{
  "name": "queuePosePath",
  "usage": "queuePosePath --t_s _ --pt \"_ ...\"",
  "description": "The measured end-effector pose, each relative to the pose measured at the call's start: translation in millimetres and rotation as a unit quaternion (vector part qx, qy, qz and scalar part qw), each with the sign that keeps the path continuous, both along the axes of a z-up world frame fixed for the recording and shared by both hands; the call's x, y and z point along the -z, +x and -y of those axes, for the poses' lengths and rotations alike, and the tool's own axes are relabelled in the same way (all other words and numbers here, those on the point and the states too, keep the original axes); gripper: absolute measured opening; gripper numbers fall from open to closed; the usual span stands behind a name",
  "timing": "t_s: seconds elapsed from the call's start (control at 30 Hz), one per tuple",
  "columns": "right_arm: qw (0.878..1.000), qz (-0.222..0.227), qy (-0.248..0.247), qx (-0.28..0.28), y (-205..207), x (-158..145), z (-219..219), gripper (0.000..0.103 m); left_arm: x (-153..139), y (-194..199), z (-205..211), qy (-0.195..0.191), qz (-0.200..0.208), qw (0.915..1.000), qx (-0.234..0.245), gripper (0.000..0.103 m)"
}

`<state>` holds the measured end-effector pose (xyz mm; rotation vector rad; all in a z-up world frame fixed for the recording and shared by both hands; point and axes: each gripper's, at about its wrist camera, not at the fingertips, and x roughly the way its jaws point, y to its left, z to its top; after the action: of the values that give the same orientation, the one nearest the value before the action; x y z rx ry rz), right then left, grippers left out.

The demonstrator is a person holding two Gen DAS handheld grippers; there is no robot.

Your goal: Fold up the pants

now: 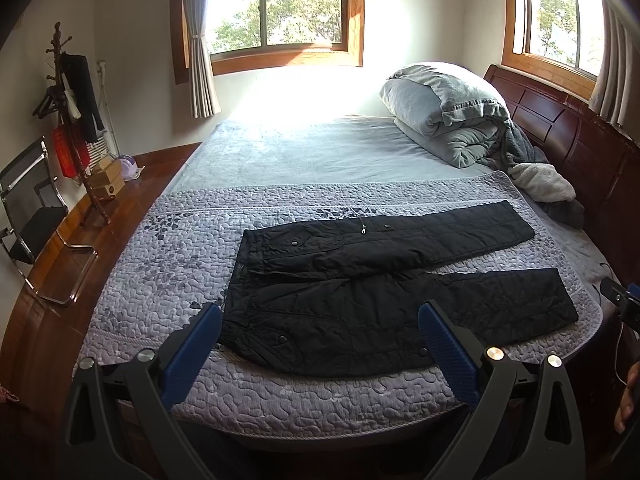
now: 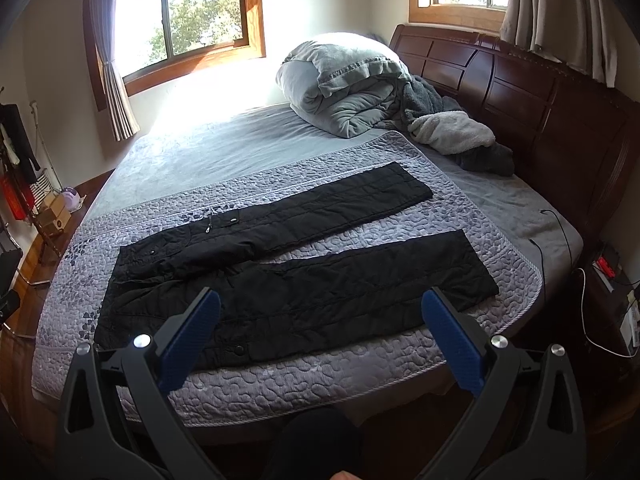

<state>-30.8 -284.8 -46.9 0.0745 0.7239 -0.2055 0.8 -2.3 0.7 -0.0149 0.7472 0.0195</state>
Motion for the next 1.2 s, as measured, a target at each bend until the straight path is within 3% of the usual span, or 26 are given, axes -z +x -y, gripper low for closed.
queuePosePath --t_s 0.73,0.83,0.9,1.0,1.13,1.17,1.2 --pt "1.000 -0.002 0.000 -0.002 4 1 -3 0.101 5 2 -6 0.000 -0.004 1.0000 -0.005 0.100" --pt "1.000 0.002 0.007 -0.006 6 5 0 0.101 9 5 -11 -0.015 0.002 0.9998 0.011 0.100" --pt "0.999 0.000 0.041 -0.034 13 16 10 0.101 23 14 -24 -0.049 -0.013 0.9978 0.043 0.100" --pt "0.993 -0.045 0.102 -0.041 37 55 35 0.101 67 44 -57 -0.124 -0.067 0.9854 0.096 0.100" --pt "0.988 -0.085 0.131 -0.021 61 109 70 0.101 142 87 -114 -0.199 -0.129 0.9669 0.095 0.100" --pt "0.987 -0.090 0.131 -0.015 65 122 77 0.101 160 96 -127 -0.205 -0.138 0.9652 0.086 0.100" --pt "0.987 -0.095 0.129 -0.008 69 135 83 0.101 175 103 -138 -0.196 -0.134 0.9691 0.068 0.100"
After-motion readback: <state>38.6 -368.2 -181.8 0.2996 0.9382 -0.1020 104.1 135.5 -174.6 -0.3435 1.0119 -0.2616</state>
